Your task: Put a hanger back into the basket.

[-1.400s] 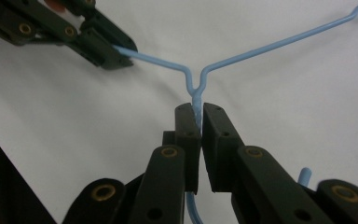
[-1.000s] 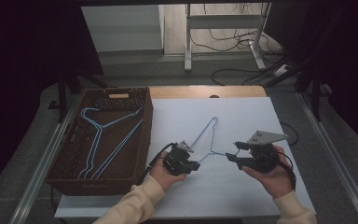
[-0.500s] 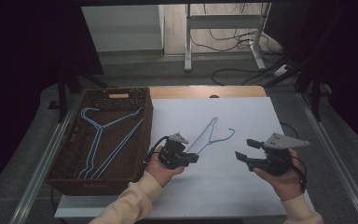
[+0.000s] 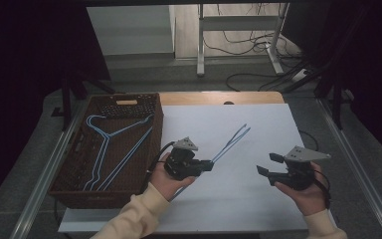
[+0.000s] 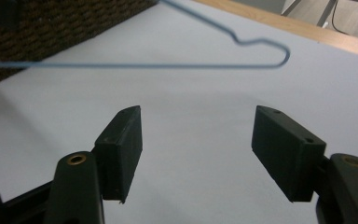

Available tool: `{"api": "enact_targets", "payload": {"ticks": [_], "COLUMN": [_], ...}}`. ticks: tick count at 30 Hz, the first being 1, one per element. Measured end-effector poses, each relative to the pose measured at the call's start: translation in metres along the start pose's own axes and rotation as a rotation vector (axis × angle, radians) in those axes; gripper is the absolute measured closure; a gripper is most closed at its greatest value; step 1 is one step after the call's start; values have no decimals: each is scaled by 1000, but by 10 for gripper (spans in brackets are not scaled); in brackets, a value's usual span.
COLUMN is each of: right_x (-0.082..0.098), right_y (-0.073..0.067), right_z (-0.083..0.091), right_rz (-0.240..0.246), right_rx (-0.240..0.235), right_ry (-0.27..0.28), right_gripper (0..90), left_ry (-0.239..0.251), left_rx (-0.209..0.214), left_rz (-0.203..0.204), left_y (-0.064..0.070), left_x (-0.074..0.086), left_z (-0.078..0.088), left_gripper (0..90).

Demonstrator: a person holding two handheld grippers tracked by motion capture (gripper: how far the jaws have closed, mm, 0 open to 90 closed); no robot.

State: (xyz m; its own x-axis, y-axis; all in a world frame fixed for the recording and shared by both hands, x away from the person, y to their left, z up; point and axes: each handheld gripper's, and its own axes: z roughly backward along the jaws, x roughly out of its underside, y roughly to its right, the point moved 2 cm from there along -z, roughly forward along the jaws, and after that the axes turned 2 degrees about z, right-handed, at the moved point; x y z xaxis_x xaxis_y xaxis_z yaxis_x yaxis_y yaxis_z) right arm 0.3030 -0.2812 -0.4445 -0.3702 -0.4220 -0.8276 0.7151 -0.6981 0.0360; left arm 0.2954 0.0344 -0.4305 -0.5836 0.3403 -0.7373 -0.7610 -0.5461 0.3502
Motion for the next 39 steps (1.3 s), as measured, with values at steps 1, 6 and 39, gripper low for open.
{"api": "enact_targets", "payload": {"ticks": [1, 6, 39], "right_x": [1, 3, 15], "right_y": [-1, -1, 6], "right_z": [-1, -7, -23], "right_rz": [1, 6, 2], "right_rx": [1, -10, -11], "right_ry": [-7, -35, -138], "right_gripper": [334, 318, 282], "left_ry": [5, 38, 227], "left_rx": [3, 17, -35], "left_rz": [-5, -10, 90], "left_y": [1, 1, -61], "left_x": [-1, -7, 11], "left_z": [3, 22, 151], "left_gripper": [861, 861, 861]}}
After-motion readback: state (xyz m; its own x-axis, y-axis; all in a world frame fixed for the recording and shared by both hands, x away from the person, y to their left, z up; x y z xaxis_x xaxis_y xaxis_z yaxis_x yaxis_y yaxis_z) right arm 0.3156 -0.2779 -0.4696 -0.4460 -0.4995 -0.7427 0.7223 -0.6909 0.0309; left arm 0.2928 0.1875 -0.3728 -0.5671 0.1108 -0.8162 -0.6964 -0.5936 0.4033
